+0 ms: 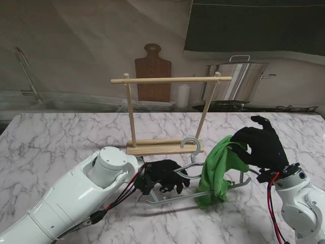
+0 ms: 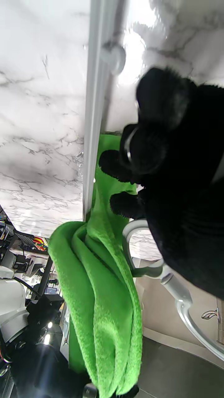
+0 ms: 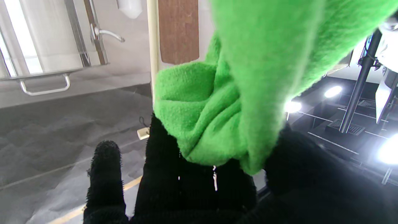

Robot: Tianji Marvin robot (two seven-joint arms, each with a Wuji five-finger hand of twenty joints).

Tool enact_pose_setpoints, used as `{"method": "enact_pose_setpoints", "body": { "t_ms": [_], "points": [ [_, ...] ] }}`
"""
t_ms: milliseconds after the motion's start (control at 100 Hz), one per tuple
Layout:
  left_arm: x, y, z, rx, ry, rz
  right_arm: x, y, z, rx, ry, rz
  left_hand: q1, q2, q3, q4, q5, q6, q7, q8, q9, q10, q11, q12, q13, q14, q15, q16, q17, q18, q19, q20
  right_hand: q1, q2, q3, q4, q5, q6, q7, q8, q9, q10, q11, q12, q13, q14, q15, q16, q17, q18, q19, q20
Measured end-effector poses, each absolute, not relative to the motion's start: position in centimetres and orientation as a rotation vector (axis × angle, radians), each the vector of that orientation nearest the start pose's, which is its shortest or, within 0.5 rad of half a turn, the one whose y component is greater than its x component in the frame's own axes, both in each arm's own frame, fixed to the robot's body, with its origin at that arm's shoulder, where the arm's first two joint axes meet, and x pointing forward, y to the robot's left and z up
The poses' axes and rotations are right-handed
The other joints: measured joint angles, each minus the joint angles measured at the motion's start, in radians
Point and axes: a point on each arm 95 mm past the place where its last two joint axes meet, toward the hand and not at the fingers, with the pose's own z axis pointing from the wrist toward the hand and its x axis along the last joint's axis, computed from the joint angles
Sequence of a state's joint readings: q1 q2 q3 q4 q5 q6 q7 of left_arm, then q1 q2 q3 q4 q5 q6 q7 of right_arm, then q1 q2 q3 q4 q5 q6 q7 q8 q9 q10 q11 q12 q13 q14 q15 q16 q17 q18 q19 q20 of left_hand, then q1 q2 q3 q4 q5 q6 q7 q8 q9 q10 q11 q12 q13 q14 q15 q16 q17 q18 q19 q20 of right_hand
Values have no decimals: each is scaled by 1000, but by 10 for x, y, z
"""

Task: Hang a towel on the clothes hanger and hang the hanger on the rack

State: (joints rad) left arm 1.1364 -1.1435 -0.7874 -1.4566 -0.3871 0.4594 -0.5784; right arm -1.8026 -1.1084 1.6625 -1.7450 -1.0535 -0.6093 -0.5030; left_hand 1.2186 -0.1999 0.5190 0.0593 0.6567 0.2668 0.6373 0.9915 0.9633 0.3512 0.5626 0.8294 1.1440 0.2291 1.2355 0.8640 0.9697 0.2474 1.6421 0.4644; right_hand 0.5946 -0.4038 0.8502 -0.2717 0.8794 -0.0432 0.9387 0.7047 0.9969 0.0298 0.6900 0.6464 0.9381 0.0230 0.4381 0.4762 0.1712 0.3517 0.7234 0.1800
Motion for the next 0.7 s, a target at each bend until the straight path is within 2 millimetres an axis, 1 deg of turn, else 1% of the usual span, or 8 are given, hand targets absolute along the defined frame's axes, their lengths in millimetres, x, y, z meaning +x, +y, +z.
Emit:
{"method": "enact_pose_setpoints", "body": {
  "t_ms": [120,300,470,590,700],
  "points": [
    [411,-145,-322,1985,-1210,1018,344,-94,-233,632,1104,1954,0,0,0,0,0,0,0,0,0,0,0,0,0,0,0,0,0,0,0,0,0,0,-3,0,-5,-5,0,0,-9,-5,0,0,-1,-8,8,0,0,0,0,0],
    [411,-145,-322,1974,-1203,1019,351,-91,-235,564,1147,1930,0,0,0,0,0,0,0,0,0,0,0,0,0,0,0,0,0,0,0,0,0,1,-12,0,-12,-14,0,0,-20,-17,0,0,-1,-19,9,0,0,-1,0,1],
    [409,-144,-319,1955,-1213,1014,361,-97,-238,559,1134,1931,0,0,0,0,0,0,-1,0,0,0,0,0,0,0,0,0,0,0,0,0,0,2,-13,0,-13,-17,0,0,-22,-19,0,-1,-1,-22,10,0,0,-12,7,1],
    [410,-142,-318,1957,-1210,1020,361,-97,-239,569,1137,1944,0,0,0,0,0,0,-1,0,0,0,-1,0,0,0,0,0,0,0,0,0,0,11,-17,0,-16,-17,0,0,-33,-19,8,-4,-1,-22,12,0,0,-12,14,1],
    [412,-139,-316,1981,-1172,1059,358,-91,-245,569,1173,1952,0,0,0,0,0,1,-1,0,0,0,-1,0,0,0,0,0,0,0,0,0,0,11,-17,0,-16,-17,0,0,-33,-19,10,-9,-1,-23,21,0,0,-12,15,1]
  ]
}}
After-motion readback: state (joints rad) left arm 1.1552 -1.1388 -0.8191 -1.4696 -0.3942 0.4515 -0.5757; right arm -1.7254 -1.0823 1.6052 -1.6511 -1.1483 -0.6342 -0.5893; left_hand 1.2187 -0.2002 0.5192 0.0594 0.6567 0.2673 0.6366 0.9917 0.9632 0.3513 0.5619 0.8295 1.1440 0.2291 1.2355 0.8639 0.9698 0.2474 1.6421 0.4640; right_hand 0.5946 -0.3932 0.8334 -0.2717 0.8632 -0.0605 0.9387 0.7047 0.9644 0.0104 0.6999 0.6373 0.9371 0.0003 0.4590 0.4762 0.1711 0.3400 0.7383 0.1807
